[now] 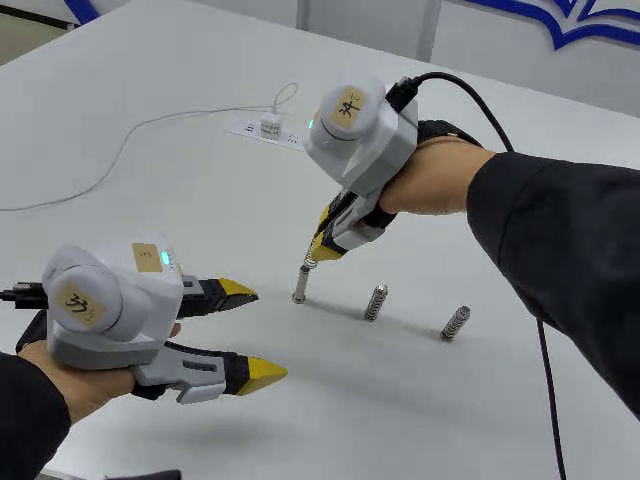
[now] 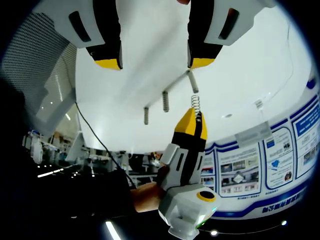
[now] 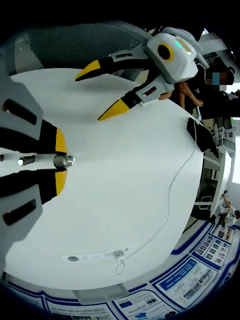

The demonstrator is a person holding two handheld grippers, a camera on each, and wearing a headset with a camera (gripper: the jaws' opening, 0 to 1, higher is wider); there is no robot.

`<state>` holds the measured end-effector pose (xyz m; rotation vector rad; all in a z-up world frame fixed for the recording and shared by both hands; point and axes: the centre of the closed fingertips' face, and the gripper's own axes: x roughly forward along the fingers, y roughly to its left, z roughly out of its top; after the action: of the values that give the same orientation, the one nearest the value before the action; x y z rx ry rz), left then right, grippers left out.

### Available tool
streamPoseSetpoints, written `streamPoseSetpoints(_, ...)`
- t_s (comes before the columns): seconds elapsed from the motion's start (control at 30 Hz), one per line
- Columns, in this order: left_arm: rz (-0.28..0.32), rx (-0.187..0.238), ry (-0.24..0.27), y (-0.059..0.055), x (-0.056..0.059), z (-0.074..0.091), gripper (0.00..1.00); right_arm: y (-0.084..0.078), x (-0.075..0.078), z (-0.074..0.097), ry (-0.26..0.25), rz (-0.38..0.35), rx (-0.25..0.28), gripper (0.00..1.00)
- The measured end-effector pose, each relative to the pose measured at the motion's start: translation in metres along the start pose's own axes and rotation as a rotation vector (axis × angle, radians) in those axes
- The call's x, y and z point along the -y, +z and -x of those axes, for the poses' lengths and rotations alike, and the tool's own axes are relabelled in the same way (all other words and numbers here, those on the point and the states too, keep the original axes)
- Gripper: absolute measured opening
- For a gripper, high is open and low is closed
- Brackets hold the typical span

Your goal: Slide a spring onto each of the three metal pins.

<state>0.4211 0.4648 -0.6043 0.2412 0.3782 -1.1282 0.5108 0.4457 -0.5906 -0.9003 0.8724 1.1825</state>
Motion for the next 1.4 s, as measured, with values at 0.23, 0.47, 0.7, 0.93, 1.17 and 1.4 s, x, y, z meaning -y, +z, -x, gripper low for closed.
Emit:
streamPoseSetpoints(0.23, 0.004, 0.002, 0.004, 0.0, -0.002, 0.0, 0.54, -0.001, 0.001, -0.005, 0.01, -0.008, -0.004, 0.12)
streamPoseSetpoints(0.47, 0.011, 0.001, 0.009, -0.002, -0.005, 0.001, 0.53, -0.001, 0.001, -0.012, 0.021, -0.011, -0.012, 0.12)
streamPoseSetpoints(0.7, 0.01, -0.002, 0.009, -0.004, -0.006, 0.001, 0.53, -0.003, -0.001, -0.024, 0.031, -0.014, -0.04, 0.12)
streamPoseSetpoints(0.93, 0.013, -0.005, 0.009, -0.006, -0.007, 0.001, 0.53, -0.009, -0.002, -0.037, 0.042, -0.037, -0.069, 0.12)
streamPoseSetpoints(1.17, 0.015, -0.007, 0.013, -0.007, -0.009, 0.001, 0.53, -0.016, -0.007, -0.049, 0.056, -0.065, -0.078, 0.12)
streamPoseSetpoints(1.4, 0.016, -0.009, 0.013, -0.007, -0.009, 0.001, 0.53, -0.021, -0.005, -0.059, 0.05, -0.066, -0.09, 0.12)
